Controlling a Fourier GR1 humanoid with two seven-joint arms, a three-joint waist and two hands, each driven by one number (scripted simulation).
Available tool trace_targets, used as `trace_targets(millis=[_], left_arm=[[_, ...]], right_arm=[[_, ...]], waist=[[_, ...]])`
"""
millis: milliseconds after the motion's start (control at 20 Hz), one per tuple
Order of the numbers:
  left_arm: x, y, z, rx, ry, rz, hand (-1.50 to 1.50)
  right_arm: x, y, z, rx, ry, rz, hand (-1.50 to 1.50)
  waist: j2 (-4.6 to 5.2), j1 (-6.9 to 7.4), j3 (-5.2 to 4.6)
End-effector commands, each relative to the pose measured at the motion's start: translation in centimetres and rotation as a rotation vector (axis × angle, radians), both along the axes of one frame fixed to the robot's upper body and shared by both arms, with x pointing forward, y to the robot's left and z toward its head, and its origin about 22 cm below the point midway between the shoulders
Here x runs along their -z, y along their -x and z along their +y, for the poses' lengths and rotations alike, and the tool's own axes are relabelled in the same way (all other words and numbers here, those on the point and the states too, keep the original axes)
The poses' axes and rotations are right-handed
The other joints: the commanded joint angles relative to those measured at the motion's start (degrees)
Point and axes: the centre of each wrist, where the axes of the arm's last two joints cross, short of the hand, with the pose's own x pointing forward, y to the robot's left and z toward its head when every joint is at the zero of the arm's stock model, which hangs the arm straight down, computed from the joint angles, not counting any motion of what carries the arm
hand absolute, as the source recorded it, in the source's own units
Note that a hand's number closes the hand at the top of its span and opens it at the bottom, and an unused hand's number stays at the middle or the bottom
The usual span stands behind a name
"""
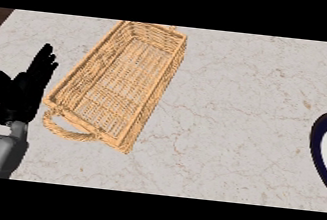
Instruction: Pick the bell pepper from the placemat and place it in the basket
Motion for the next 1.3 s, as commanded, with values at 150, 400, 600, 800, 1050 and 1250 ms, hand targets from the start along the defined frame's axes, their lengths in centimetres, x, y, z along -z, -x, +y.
trace_targets(millis=[150,400,600,800,1050,1250], left_arm=[[0.2,0.0,-0.7,0.011,0.004,0.001,0.00],[0.0,-0.2,-0.9,0.025,0.004,-0.013,0.00],[-0.3,-0.2,-0.9,0.054,-0.008,-0.010,0.00],[-0.5,-0.5,-1.6,0.063,-0.007,-0.023,0.00],[0.0,-0.9,-1.9,0.078,-0.014,-0.016,0.00],[-0.5,-1.2,-1.5,0.072,-0.001,-0.009,0.00]], right_arm=[[-4.9,-4.1,0.4,0.160,-0.075,0.042,1.50],[-5.0,-5.6,0.5,0.236,-0.020,0.048,1.50],[-5.3,-6.7,0.6,0.290,-0.003,0.080,1.50],[-5.8,-8.3,0.8,0.337,0.035,0.102,1.50],[-9.6,-13.3,1.7,0.390,0.017,0.137,1.50],[-12.8,-16.8,2.7,0.375,-0.030,0.203,1.50]], waist=[[0.26,0.73,-0.12],[0.92,1.44,-0.15],[0.98,2.61,-0.03],[1.19,3.09,-0.02],[1.18,4.46,-0.07],[1.07,4.56,0.02]])
